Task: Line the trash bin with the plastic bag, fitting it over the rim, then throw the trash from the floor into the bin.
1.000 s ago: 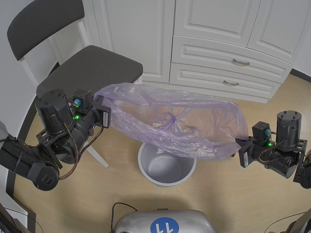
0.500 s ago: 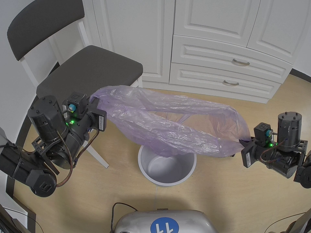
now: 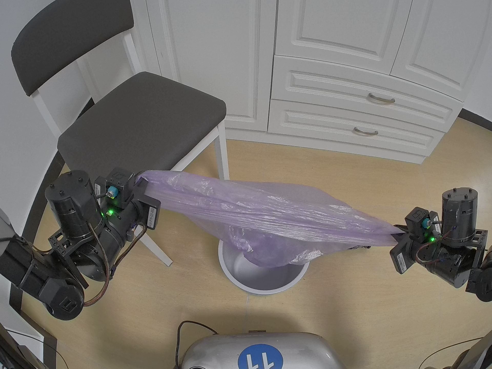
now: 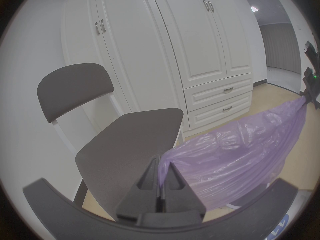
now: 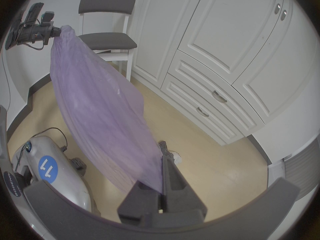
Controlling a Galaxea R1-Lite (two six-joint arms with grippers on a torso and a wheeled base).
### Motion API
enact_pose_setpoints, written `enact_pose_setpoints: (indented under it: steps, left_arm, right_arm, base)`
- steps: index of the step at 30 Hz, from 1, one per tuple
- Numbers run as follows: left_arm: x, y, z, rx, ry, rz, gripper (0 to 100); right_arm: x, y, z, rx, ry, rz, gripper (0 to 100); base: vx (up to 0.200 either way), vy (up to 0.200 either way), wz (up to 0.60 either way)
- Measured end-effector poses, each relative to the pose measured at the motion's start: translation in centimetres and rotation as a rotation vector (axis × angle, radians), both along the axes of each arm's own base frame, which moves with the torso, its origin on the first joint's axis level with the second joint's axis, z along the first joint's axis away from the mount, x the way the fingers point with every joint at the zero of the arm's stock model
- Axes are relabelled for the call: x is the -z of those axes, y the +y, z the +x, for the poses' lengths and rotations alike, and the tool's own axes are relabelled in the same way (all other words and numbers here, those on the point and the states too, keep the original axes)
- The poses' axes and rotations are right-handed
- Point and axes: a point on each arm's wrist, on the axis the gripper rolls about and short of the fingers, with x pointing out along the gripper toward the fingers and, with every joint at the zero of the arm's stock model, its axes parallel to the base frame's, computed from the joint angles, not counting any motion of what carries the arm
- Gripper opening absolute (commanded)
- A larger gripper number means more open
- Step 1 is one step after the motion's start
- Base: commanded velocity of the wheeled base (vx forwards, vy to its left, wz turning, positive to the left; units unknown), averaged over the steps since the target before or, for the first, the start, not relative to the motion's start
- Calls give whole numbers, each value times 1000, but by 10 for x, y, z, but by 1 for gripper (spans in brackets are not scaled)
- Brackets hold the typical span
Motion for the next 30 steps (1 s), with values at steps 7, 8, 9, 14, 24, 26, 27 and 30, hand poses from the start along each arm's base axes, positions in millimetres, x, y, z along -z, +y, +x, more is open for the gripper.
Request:
enact_pose_setpoints:
  steps: [7,8,9,14,24,26,27,30]
  left_arm:
    - [3,3,0,-9,11,10,0]
    - [3,3,0,-10,13,13,0]
    - [4,4,0,-12,14,18,0]
    - [4,5,0,-16,7,35,0]
    - [-8,-19,-13,79,-102,-24,0]
    - [-9,-27,-18,112,-120,-37,0]
    - [-9,-31,-21,131,-129,-44,0]
    - [-8,-47,-34,205,-139,-61,0]
  right_arm:
    - [2,-3,-1,30,2,-28,0]
    - [2,-3,-1,30,3,-30,0]
    - [3,-3,-2,31,2,-32,0]
    - [4,-4,-10,-3,-6,-61,0]
    - [-15,5,-23,-175,-209,55,0]
    - [-17,7,-26,-280,-239,100,0]
    - [-18,8,-27,-342,-258,125,0]
    - [-23,10,-33,-489,-337,188,0]
  base:
    - [0,0,0]
    - [0,0,0]
    - [0,0,0]
    - [0,0,0]
    - [0,0,0]
    - [0,0,0]
    - [0,0,0]
    - [0,0,0]
